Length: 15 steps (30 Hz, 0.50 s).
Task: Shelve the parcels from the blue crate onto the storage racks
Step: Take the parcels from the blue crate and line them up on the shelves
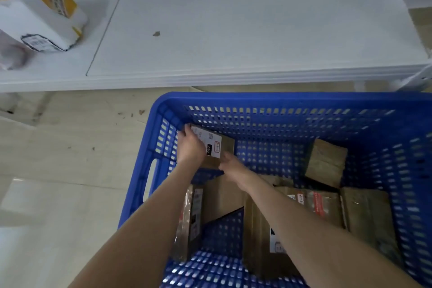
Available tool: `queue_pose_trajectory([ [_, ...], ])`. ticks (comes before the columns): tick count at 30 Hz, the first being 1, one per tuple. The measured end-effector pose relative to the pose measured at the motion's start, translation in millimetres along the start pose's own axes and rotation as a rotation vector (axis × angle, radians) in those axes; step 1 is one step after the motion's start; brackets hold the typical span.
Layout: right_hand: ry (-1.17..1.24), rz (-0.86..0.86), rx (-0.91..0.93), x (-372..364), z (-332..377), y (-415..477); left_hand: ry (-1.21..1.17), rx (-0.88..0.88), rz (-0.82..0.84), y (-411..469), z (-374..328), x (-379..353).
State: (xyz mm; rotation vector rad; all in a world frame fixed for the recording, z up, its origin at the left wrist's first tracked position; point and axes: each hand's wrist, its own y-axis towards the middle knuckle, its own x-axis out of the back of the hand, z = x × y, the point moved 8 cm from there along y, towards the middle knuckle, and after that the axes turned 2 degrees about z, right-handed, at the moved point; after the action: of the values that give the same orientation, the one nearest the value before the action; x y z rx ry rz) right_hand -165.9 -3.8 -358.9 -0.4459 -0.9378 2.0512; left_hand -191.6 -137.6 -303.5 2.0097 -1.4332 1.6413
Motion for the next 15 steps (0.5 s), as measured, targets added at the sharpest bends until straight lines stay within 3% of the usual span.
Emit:
queue_pose_trajectory([
  [3,0.023,0.009,0.023,2.6,6.7,2.1,0.106,0.079,0.091,6.7,4.3,-3.2],
  [8,0.060,0.019,0.044,-1.7,7.0,3.7,0.001,0.013,0.031,-6.4,-14.1,-4.2],
  [12,0.043,0.009,0.032,5.0,-0.5,-9.6,0.106,0.135,0.212,-21.9,-2.7,-24.7],
  [15,0.072,-0.011,0.000,17.6,2.1,-36.1,-0.011,0.142,0.179,-41.8,-5.9,-5.1],
])
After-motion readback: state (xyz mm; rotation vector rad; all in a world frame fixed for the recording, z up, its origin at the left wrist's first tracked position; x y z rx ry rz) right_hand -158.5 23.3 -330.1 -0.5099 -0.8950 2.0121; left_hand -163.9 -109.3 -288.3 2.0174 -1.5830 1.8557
